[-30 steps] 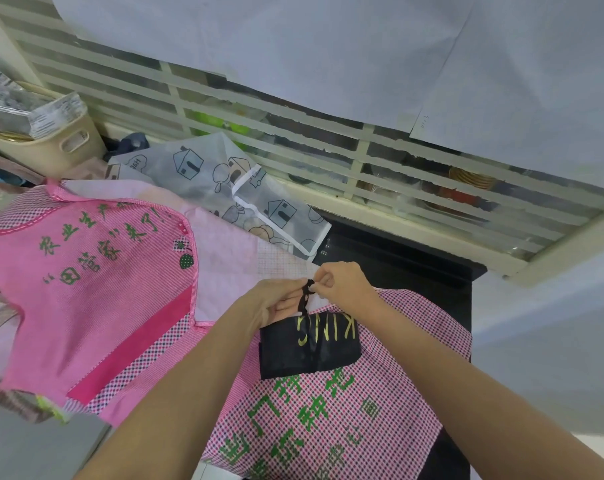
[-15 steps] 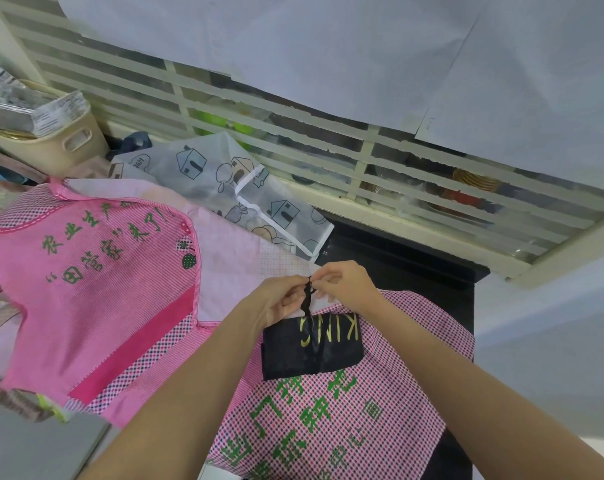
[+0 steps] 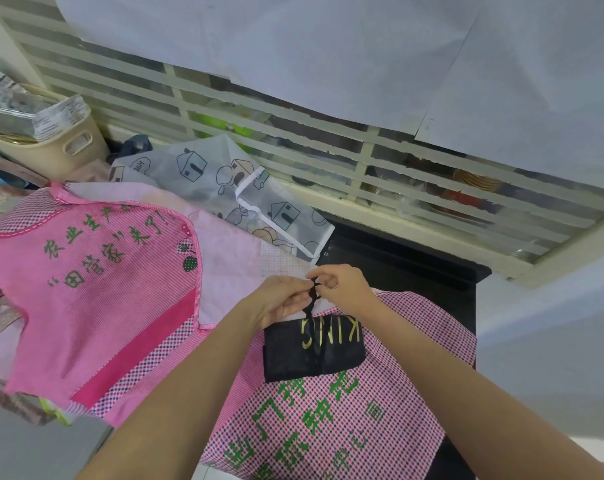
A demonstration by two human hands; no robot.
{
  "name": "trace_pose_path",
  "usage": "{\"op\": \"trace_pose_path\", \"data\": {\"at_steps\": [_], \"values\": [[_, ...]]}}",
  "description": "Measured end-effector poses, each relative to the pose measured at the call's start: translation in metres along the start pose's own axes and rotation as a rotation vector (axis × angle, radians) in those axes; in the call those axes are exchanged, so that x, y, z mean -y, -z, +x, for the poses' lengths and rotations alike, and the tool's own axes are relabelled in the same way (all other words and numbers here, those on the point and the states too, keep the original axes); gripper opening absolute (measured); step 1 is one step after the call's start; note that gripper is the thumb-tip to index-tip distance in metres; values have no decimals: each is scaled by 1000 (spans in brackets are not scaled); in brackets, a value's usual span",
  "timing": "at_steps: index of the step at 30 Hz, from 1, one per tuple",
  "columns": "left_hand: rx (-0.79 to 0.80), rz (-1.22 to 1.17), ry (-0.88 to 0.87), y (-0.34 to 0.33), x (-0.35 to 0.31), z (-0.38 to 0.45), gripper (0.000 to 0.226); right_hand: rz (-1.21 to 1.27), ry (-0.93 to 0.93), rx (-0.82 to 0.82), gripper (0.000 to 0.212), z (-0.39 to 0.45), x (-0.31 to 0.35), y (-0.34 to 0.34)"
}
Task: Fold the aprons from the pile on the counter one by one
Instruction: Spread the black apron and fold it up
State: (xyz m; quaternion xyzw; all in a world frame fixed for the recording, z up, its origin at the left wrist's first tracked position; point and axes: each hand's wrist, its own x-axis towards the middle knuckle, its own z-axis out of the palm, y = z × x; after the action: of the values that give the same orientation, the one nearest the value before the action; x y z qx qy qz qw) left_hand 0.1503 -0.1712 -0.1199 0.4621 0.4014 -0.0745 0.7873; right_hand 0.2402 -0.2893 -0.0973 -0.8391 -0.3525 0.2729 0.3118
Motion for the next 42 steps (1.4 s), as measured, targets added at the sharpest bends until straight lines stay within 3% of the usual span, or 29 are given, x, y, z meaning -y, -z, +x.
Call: {"op": "trace_pose_path", "data": {"at_steps": [3,9,13,18,23,27,33,37,42], "values": [[48,46,-19,1,-1,-2,5,-106,3,7,24,2,-1,1],[10,201,-123,-1,0,-2,3,-50,-132,23,24,4,-1,1],[-61,338,-258,-5,3,-2,14,54,-215,47,22,4,-2,4],[-111,311,-360,-9,2,-4,23,298,-304,77,24,3,2,11],[-192,439,-368,-9,4,2,21,180,-305,145,27,4,3,11],[-184,500,-326,-9,3,5,23,-24,-198,108,20,6,5,8],[-77,66,-103,-6,-3,0,11,-167,52,2,13,3,1,5],[-129,-120,-59,-10,-1,-4,16,-184,11,-14,18,2,-1,6],[-158,-92,-55,-12,-2,-5,18,-31,-82,11,20,0,-3,7]]}}
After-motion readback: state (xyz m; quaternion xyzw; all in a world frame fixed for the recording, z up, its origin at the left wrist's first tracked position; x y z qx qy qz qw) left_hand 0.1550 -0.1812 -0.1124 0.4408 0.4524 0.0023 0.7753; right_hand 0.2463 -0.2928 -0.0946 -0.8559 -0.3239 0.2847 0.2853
